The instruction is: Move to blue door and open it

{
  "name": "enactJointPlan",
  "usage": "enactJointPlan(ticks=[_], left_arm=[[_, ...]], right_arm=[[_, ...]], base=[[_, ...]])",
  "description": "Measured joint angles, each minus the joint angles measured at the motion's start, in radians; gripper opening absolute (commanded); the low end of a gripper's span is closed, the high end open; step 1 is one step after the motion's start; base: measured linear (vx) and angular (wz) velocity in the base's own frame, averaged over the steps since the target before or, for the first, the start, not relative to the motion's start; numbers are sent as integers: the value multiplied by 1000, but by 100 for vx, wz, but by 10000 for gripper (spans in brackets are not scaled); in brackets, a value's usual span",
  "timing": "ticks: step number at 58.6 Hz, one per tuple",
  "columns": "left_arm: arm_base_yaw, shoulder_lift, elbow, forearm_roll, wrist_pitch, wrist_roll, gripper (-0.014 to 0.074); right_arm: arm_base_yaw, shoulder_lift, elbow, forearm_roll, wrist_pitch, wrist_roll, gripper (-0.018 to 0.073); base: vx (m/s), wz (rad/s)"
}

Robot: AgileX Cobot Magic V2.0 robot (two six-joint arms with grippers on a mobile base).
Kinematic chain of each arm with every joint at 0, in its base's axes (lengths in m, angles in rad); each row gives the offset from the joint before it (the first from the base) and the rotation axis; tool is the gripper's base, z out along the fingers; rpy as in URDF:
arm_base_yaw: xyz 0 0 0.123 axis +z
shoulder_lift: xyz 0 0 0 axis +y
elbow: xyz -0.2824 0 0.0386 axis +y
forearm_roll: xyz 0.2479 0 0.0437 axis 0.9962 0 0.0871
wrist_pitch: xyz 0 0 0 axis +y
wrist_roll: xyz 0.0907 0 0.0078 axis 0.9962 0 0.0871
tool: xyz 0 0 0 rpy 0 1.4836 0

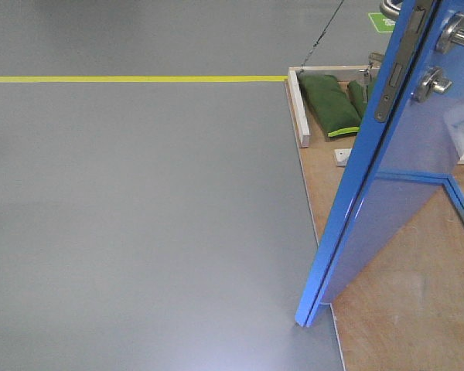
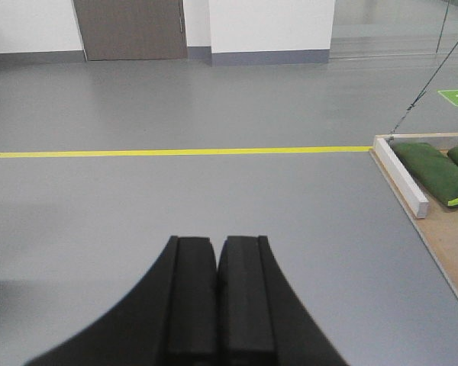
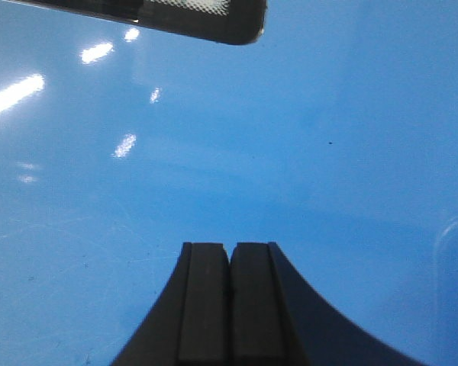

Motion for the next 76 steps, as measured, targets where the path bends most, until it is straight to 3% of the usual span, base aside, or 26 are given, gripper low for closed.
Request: enactJointPlan(ticks=[21,38,76], left_arm=[[0,0,0,0,0,0,73],[0,0,0,0,0,0,73],[0,0,0,0,0,0,73]], right_arm=[[109,68,-136,11,-12,0,8],[100,107,-156,10,-55,-1,8],[105,110,-156,9,37,-1,8]], base=[[0,0],[0,0],[0,0]])
